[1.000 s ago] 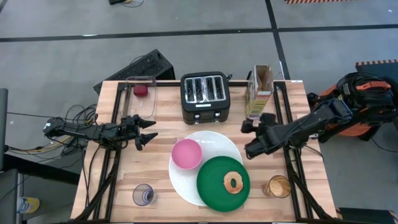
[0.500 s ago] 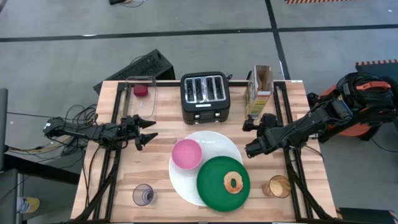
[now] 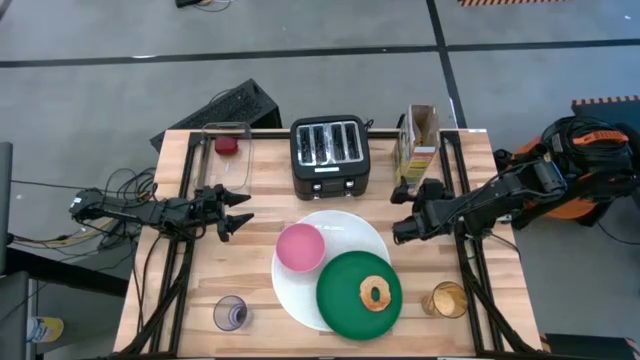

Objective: Arrange a breakfast setting
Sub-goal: Pour the cereal from the cereal box into the pink bowl

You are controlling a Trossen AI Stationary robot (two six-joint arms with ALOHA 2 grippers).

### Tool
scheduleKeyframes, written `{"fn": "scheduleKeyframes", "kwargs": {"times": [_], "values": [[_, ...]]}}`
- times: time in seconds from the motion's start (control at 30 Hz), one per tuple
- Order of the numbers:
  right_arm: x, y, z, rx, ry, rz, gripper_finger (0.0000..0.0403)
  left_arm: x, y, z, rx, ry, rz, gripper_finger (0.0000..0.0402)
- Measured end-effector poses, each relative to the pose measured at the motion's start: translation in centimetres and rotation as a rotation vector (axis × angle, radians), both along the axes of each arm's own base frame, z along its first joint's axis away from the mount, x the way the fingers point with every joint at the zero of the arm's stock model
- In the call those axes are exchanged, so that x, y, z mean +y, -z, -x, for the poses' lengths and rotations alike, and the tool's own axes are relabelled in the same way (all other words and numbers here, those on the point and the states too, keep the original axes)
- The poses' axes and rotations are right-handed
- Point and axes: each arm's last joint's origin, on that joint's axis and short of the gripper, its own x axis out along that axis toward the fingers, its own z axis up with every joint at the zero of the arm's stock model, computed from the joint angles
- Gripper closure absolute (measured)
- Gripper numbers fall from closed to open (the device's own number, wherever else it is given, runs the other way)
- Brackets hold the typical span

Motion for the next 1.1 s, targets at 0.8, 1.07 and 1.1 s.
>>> {"fn": "scheduleKeyframes", "kwargs": {"times": [0.8, 1.07, 1.1], "values": [[-3.2, 3.0, -1.0, 0.040, 0.032, 0.155, 0.0003, 0.0, 0.0, 0.0, 0.000, 0.000, 0.000, 0.0058], [-4.6, 2.9, -1.1, 0.098, 0.082, 0.159, 0.0003, 0.0, 0.0, 0.0, 0.000, 0.000, 0.000, 0.0058], [-4.7, 2.9, -1.2, 0.102, 0.083, 0.159, 0.0003, 0.0, 0.0, 0.0, 0.000, 0.000, 0.000, 0.0058]]}}
